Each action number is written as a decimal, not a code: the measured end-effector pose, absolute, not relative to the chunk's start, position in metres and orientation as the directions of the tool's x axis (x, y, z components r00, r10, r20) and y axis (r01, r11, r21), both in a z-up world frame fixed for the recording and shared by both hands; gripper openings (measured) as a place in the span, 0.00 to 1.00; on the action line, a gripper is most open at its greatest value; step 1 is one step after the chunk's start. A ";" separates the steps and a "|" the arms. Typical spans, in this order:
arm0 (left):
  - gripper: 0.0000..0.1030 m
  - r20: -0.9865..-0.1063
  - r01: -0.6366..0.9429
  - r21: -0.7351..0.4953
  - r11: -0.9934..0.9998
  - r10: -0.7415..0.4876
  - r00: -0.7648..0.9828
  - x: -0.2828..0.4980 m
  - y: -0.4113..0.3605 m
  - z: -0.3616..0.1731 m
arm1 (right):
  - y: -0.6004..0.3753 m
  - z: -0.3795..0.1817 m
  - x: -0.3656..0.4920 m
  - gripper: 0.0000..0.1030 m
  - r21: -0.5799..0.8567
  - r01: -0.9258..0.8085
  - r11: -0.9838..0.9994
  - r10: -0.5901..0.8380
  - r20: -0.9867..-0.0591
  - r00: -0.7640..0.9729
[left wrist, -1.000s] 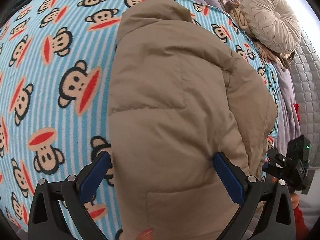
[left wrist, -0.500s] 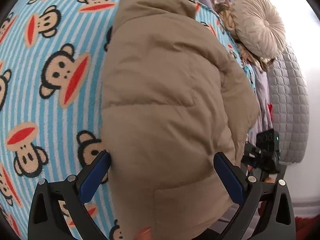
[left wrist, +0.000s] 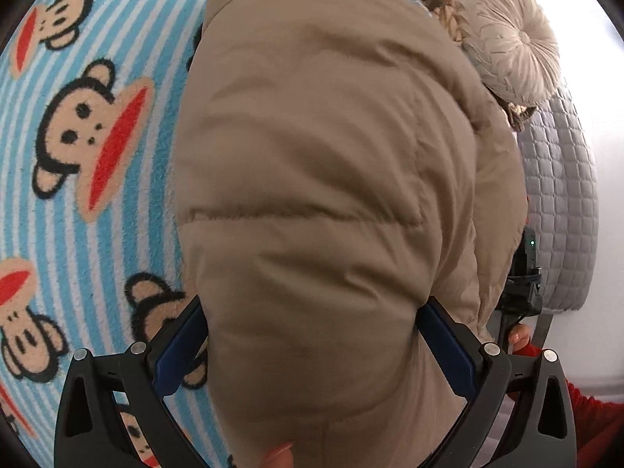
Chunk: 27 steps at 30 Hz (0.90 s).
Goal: Fold large clothes
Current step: 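Grasp the tan jacket bundle with both tools and lift it off the blanket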
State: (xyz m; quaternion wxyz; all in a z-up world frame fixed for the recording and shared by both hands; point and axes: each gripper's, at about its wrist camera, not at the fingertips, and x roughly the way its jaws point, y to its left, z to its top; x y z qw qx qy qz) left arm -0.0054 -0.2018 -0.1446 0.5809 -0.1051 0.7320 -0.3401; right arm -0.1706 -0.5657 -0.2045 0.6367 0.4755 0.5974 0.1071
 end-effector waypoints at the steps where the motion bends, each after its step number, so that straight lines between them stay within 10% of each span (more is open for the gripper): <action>1: 1.00 -0.777 0.226 -0.620 0.751 -0.550 -0.306 -0.004 -0.205 -0.148 | -0.565 -0.208 -0.169 1.00 0.734 0.436 0.521 0.709 -0.656 0.259; 10: 0.96 -0.770 0.201 -0.628 0.752 -0.564 -0.298 -0.011 -0.225 -0.151 | -0.565 -0.223 -0.168 0.99 0.716 0.548 0.432 0.721 -0.640 0.267; 18: 0.79 -0.717 0.245 -0.696 0.675 -0.642 -0.270 -0.010 -0.221 -0.116 | -0.555 -0.205 -0.176 0.57 0.752 0.564 0.341 0.710 -0.599 0.370; 27: 0.79 -0.597 0.290 -0.797 0.530 -0.765 -0.241 0.018 -0.195 -0.067 | -0.514 -0.154 -0.174 0.54 0.801 0.494 0.338 0.669 -0.574 0.472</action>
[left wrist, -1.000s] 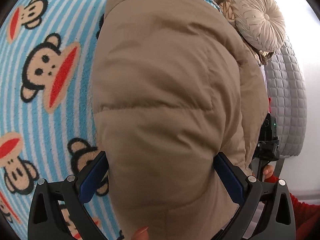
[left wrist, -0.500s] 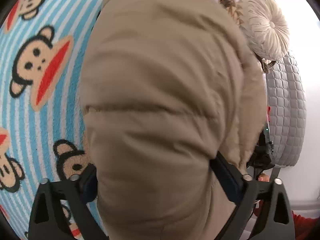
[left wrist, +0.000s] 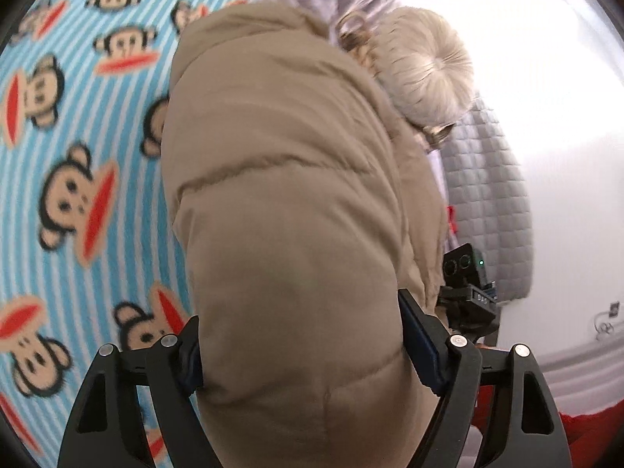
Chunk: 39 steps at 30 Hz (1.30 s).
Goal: Fold large clothes
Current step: 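Grasp the tan jacket bundle with both tools and lift it off the blanket, then lower the jacket bundle onto the blanket with both tools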
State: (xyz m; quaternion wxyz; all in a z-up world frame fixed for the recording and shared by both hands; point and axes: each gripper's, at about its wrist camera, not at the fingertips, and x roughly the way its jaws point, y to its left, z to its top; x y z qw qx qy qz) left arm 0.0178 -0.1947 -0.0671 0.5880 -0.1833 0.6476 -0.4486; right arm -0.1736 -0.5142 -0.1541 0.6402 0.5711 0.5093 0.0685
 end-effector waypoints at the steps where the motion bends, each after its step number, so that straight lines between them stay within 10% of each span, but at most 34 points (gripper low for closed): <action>1: 0.79 -0.592 0.291 -0.800 0.525 -0.771 -0.235 0.022 -0.188 -0.063 | -0.508 -0.148 -0.170 0.54 0.805 0.485 0.342 0.664 -0.572 0.481; 14: 0.79 -0.636 0.400 -0.704 0.587 -0.772 0.012 0.152 -0.075 -0.001 | -0.393 -0.131 -0.014 0.54 0.879 0.287 0.380 0.719 -0.476 0.506; 23: 0.88 -0.771 0.175 -0.624 0.762 -0.636 0.022 0.201 -0.034 -0.128 | -0.352 -0.224 0.080 0.57 0.758 0.396 0.518 0.676 -0.647 0.354; 25: 0.93 -0.767 0.140 -0.633 0.762 -0.642 0.025 0.195 -0.027 -0.144 | -0.347 -0.250 0.084 0.70 0.736 0.445 0.510 0.672 -0.664 0.328; 33: 0.75 -0.850 0.258 -0.414 0.873 -0.472 0.233 0.185 -0.018 -0.074 | -0.365 -0.223 0.058 0.74 0.620 0.491 0.612 0.546 -0.781 0.305; 37: 0.53 -0.821 0.309 -0.379 0.872 -0.471 0.322 0.196 -0.013 -0.037 | -0.392 -0.176 0.027 0.27 0.577 0.448 0.682 0.460 -0.816 0.351; 39: 0.53 -0.811 0.346 -0.362 0.866 -0.475 0.342 0.210 -0.023 -0.030 | -0.387 -0.154 0.017 0.25 0.601 0.406 0.689 0.464 -0.795 0.390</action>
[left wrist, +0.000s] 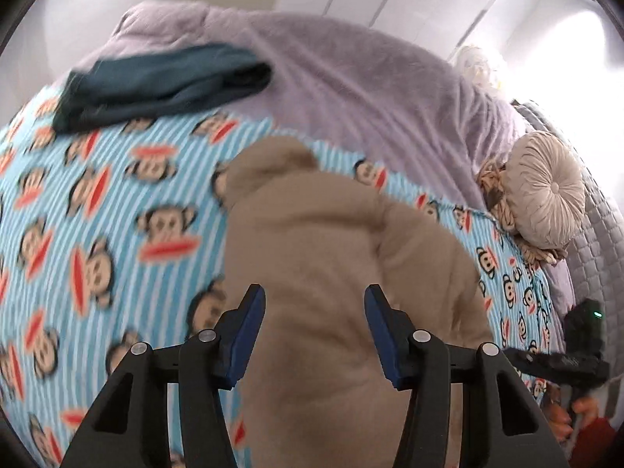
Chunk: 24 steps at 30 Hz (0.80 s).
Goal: Fold large clothes
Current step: 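Lower the jacket bundle onto the blanket with both tools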
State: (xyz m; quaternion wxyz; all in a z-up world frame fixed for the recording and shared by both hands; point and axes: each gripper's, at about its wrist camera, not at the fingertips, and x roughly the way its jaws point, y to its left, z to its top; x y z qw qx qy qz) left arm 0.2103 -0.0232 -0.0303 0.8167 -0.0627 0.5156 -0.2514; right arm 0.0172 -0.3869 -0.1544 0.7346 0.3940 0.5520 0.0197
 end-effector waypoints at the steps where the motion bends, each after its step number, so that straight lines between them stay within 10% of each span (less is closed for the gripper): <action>1: 0.53 -0.810 0.364 -0.341 0.867 -0.467 0.354 0.214 -0.033 -0.028 | -0.397 -0.151 0.012 0.24 0.612 0.381 0.693 0.471 -0.784 0.404; 13: 0.54 -0.890 0.539 -0.067 0.840 -0.294 0.347 0.214 -0.172 -0.085 | -0.287 -0.171 0.004 0.24 0.345 0.185 0.920 0.293 -0.921 0.259; 24: 0.54 -0.894 0.586 0.018 0.810 -0.249 0.373 0.192 -0.194 -0.099 | -0.302 -0.227 -0.033 0.24 0.442 0.327 0.835 0.362 -0.890 0.278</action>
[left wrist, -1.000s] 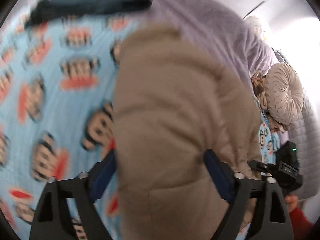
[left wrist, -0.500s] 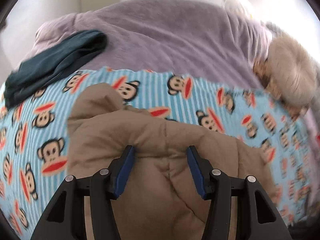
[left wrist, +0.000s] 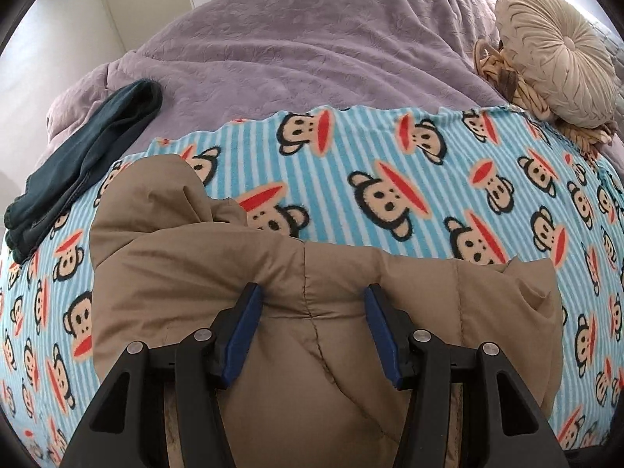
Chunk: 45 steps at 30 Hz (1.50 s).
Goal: Fold large clothes
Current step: 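Lower the jacket bundle onto the blanket with both tools, then open both tools and pull them back from the folded jacket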
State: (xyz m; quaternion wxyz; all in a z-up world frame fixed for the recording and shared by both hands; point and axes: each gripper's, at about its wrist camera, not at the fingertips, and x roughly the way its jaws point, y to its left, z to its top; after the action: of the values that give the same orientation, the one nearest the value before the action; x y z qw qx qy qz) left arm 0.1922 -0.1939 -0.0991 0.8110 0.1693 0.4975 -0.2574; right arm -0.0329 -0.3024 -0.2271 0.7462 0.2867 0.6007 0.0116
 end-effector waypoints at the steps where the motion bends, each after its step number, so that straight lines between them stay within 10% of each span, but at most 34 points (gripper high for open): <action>1: 0.54 -0.894 0.586 0.018 0.810 -0.249 0.372 0.192 -0.194 -0.099 | -0.302 -0.229 -0.032 0.24 0.442 0.331 0.834 0.361 -0.890 0.278; 31: 0.68 -0.916 0.461 0.088 0.883 -0.110 0.385 0.081 -0.057 -0.078 | -0.289 -0.226 -0.044 0.24 0.409 0.385 0.827 0.336 -0.910 0.245; 45: 0.68 -0.935 0.431 0.021 0.902 -0.134 0.327 0.079 -0.043 -0.056 | -0.295 -0.166 -0.060 0.43 0.338 0.457 0.823 0.277 -0.941 0.197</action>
State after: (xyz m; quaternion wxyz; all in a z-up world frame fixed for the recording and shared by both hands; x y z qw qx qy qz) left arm 0.0793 -0.0433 -0.0564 0.8034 0.1342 0.5528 -0.1759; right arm -0.0600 -0.2951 -0.1659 0.7166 0.2910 0.6307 -0.0628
